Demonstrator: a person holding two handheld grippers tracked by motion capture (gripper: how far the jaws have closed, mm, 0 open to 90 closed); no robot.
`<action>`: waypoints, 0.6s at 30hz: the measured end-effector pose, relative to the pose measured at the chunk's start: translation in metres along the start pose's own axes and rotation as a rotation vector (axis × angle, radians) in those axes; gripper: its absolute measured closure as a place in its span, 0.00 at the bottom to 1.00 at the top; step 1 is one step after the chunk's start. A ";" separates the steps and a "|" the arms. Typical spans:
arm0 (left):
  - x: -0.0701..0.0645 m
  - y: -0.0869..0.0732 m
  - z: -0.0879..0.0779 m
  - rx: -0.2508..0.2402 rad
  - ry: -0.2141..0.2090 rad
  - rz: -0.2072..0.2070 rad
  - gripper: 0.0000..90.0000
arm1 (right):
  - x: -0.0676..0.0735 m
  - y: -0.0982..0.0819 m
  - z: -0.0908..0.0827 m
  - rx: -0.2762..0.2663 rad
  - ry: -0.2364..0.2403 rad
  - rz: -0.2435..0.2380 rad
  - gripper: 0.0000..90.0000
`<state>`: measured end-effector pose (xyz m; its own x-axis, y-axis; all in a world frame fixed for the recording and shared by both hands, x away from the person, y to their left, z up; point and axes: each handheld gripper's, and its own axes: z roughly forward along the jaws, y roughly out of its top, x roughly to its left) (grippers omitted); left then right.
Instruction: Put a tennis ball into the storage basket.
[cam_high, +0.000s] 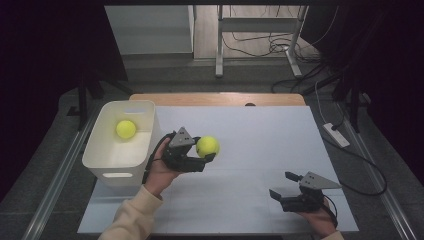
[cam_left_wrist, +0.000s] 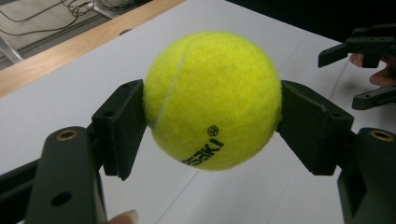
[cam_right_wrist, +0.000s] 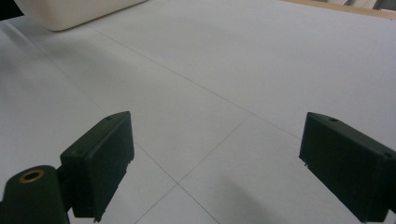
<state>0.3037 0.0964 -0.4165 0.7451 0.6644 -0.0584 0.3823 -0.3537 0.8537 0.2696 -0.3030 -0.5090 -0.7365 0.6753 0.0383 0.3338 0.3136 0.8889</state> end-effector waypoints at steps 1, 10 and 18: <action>0.000 0.000 0.000 0.000 0.000 0.000 0.31 | 0.000 0.000 0.000 0.000 0.000 0.000 0.11; 0.002 0.003 -0.008 -0.018 0.013 -0.003 0.31 | 0.000 0.000 0.000 0.001 0.002 0.000 0.11; 0.005 0.005 -0.015 -0.030 0.024 -0.009 0.31 | 0.000 0.000 0.000 -0.002 -0.001 0.001 0.11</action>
<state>0.3013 0.1080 -0.4049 0.7284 0.6830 -0.0537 0.3720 -0.3284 0.8682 0.2696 -0.3030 -0.5088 -0.7355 0.6764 0.0390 0.3337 0.3116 0.8897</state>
